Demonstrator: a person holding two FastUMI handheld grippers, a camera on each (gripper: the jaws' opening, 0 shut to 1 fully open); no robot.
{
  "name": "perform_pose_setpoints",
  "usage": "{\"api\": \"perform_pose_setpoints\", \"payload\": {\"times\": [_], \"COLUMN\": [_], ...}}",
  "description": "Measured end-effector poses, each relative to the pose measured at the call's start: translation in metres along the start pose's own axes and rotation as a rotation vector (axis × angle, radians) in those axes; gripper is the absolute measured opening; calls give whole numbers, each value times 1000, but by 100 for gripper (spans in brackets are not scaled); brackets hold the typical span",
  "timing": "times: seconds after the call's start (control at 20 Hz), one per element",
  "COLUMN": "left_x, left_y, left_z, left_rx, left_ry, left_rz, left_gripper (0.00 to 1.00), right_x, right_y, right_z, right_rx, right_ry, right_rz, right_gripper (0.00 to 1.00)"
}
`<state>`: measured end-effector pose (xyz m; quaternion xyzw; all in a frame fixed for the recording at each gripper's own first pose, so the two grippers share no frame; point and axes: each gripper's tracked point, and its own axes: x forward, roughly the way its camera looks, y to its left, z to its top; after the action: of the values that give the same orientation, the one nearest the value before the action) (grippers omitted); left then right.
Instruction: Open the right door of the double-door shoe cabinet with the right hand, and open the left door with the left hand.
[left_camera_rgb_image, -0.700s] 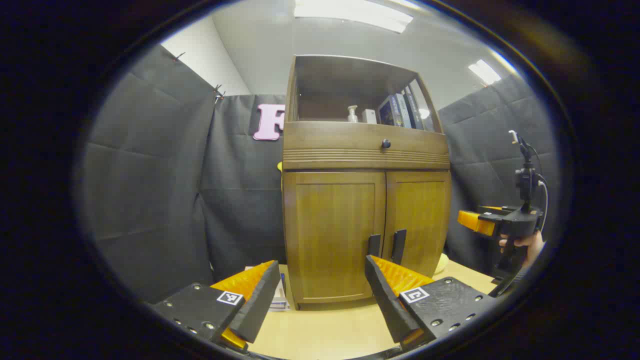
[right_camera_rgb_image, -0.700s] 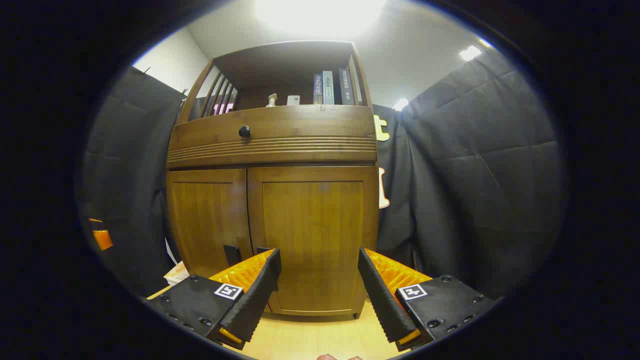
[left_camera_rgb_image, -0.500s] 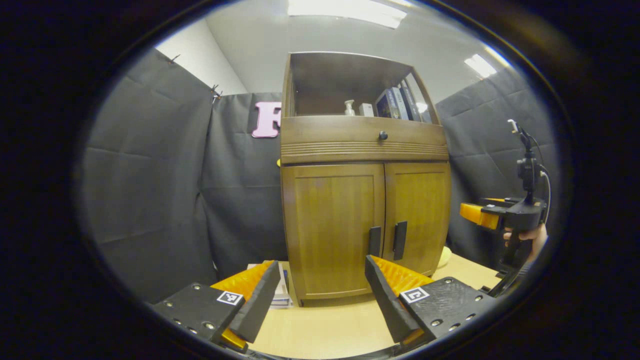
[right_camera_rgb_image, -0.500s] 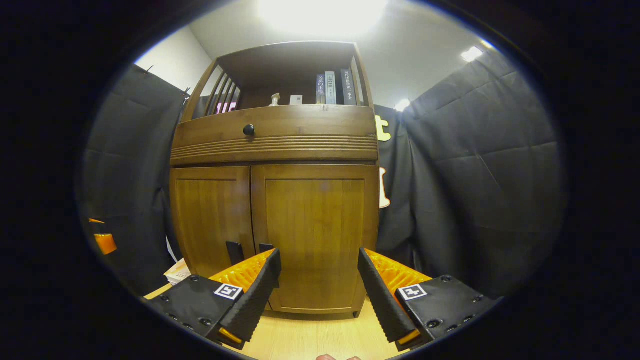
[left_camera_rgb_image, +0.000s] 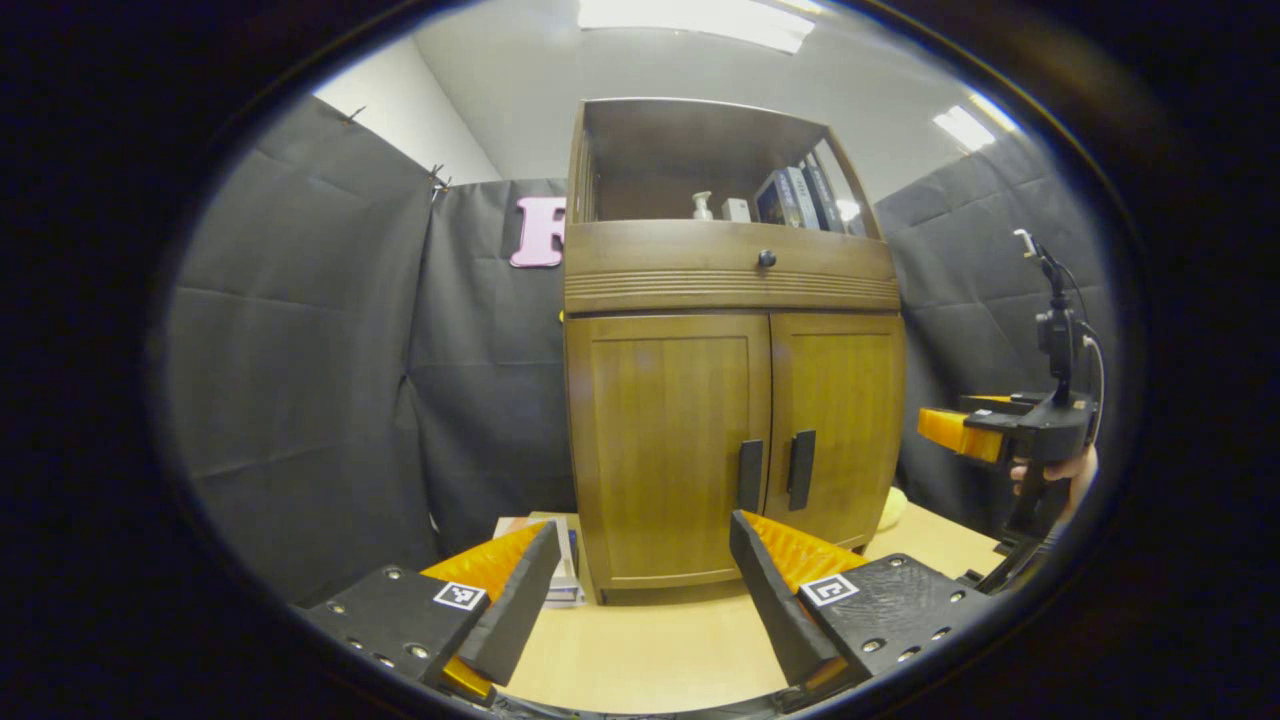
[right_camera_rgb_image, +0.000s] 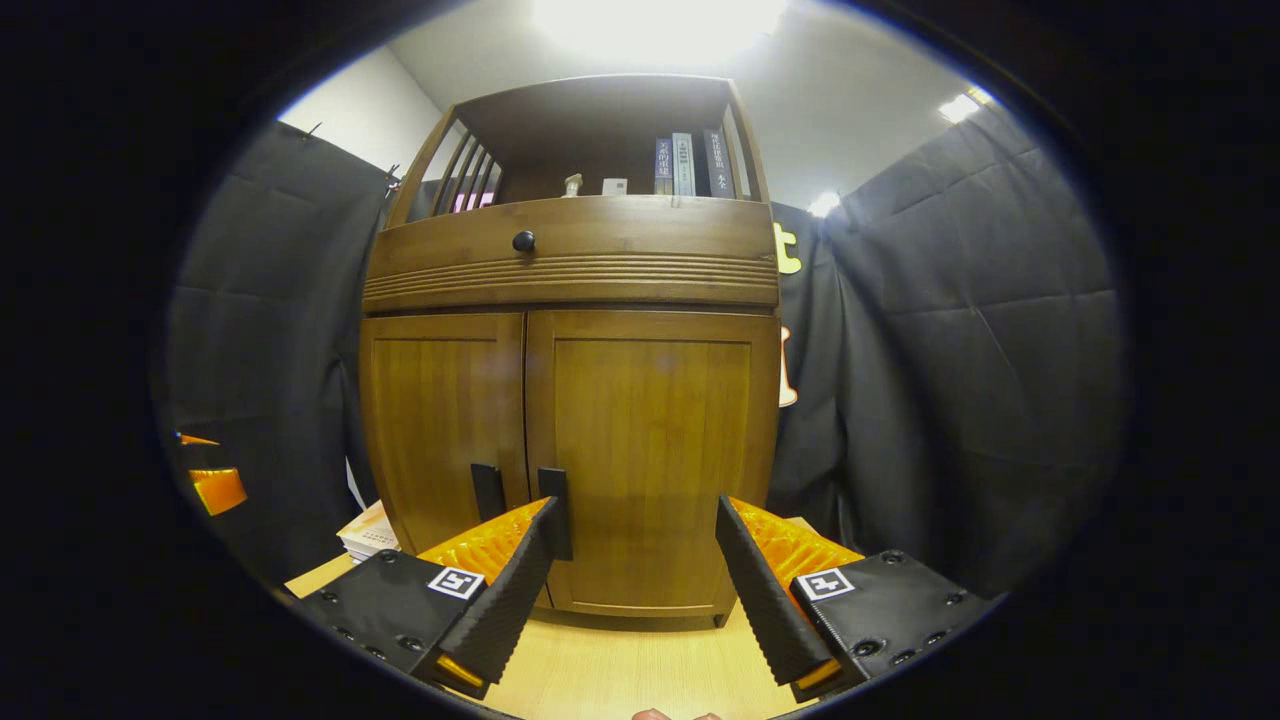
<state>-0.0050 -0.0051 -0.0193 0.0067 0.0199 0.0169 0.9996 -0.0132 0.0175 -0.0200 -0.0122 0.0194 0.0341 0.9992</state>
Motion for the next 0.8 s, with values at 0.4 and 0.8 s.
{"api": "perform_pose_setpoints", "payload": {"times": [0.4, 0.8], "left_x": [-2, -13], "left_y": [7, 11], "left_z": [-16, -34], "left_rx": [-25, -126], "left_ry": [37, 113], "left_rz": [78, 190], "left_gripper": [100, 100], "right_x": [24, 72], "right_y": [19, 39], "right_z": [4, 10], "right_rx": [15, 59], "right_ry": [4, 23], "right_rz": [43, 85], "right_gripper": [97, 97]}}
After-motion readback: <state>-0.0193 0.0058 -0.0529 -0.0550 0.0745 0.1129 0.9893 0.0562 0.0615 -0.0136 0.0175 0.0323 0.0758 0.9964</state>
